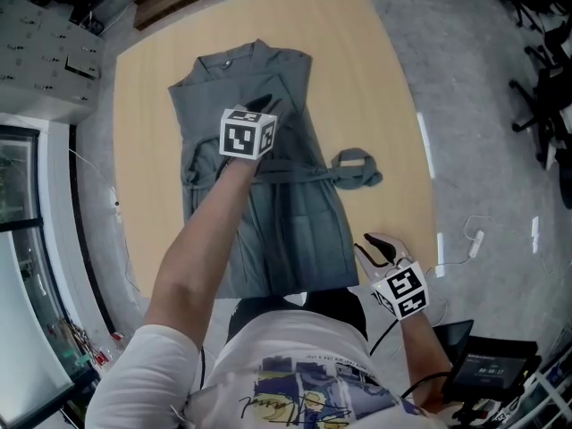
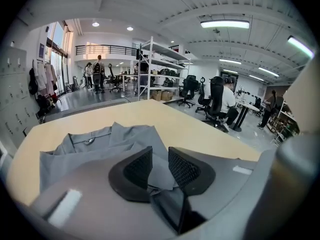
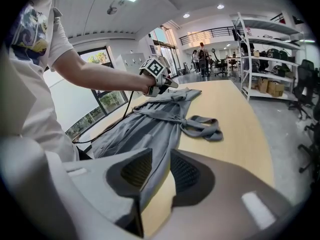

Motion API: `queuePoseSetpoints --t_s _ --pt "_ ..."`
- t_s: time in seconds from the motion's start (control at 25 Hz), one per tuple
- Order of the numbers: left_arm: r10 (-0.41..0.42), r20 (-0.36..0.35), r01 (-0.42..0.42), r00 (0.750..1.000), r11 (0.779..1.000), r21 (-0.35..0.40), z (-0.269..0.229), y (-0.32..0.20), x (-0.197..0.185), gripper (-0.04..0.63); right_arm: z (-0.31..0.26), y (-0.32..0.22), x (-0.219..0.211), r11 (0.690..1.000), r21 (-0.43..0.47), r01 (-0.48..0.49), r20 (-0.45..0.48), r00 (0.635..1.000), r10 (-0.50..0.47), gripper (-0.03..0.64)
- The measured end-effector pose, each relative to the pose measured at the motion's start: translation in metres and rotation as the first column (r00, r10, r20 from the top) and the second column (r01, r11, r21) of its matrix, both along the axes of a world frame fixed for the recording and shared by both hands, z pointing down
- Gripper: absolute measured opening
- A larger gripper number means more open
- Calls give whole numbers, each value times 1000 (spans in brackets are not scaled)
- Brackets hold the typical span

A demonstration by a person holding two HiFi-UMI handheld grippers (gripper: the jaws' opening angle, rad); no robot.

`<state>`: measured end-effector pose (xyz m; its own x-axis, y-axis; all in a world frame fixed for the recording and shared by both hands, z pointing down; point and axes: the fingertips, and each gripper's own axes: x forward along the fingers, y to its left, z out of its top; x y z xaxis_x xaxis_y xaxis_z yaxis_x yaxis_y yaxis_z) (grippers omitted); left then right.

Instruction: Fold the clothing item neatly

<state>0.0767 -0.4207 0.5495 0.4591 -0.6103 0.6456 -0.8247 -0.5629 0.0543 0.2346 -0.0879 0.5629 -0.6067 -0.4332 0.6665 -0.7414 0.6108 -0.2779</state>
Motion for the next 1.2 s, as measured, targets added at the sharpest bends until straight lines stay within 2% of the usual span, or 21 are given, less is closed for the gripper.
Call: queuePoseSetpoints --t_s 0.44,0.72,0.8,1.0,1.2 --pt "-48 -96 52 994 998 42 -66 61 -62 107 -8 -22 -29 993 48 104 -7 995 -104 106" --pt "-64 -109 73 992 994 79 -86 127 -84 107 -13 -25 -42 979 74 189 -22 982 -187 107" --pt "-52 -108 61 993 994 88 -86 154 -94 107 -15 -20 -52 973 90 213 -35 977 -210 106" --pt "-10 -140 24 990 995 97 -95 251 -155 106 -30 23 -113 962 115 247 -85 967 -239 106" --pt "-3 -182 22 983 994 104 -94 347 -187 106 -43 67 -141 952 156 262 -115 962 -246 107"
